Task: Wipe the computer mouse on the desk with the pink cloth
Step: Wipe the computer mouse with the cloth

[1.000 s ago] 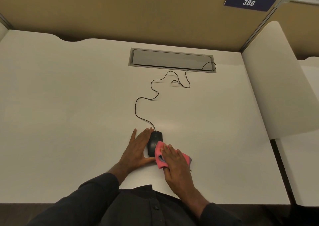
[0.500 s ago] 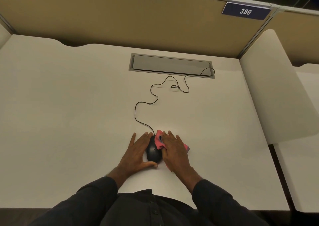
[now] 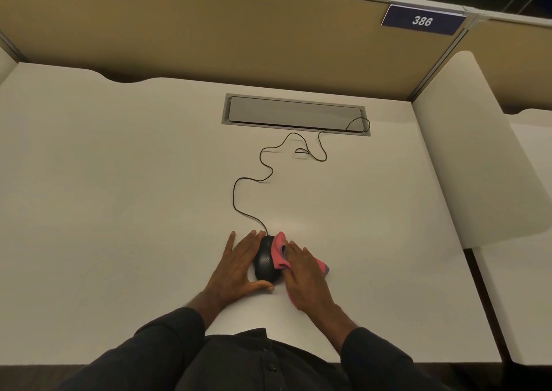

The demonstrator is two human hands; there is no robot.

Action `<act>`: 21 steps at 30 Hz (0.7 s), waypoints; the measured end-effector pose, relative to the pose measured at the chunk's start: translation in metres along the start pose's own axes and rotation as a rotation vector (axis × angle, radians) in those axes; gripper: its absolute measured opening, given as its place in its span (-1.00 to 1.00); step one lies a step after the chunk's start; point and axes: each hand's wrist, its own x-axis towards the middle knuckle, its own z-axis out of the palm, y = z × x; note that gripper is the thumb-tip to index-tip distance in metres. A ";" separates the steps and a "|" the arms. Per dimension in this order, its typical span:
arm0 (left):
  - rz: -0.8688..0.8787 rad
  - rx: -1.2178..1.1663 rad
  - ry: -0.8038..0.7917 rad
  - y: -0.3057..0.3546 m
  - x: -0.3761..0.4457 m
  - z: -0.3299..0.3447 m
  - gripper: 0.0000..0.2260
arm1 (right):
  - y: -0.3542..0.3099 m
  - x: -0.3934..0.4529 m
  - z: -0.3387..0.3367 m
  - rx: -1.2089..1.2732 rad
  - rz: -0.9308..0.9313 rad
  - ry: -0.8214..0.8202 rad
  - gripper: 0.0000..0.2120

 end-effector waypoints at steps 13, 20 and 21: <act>-0.002 0.028 -0.021 0.001 0.001 -0.002 0.01 | 0.016 -0.051 0.023 0.072 0.046 0.027 -0.45; 0.018 0.020 -0.003 -0.002 0.001 -0.001 0.01 | -0.002 -0.026 0.016 0.141 0.083 0.067 -0.50; 0.019 0.021 -0.001 -0.002 0.000 0.000 0.01 | -0.005 -0.018 0.012 0.142 0.075 0.071 -0.50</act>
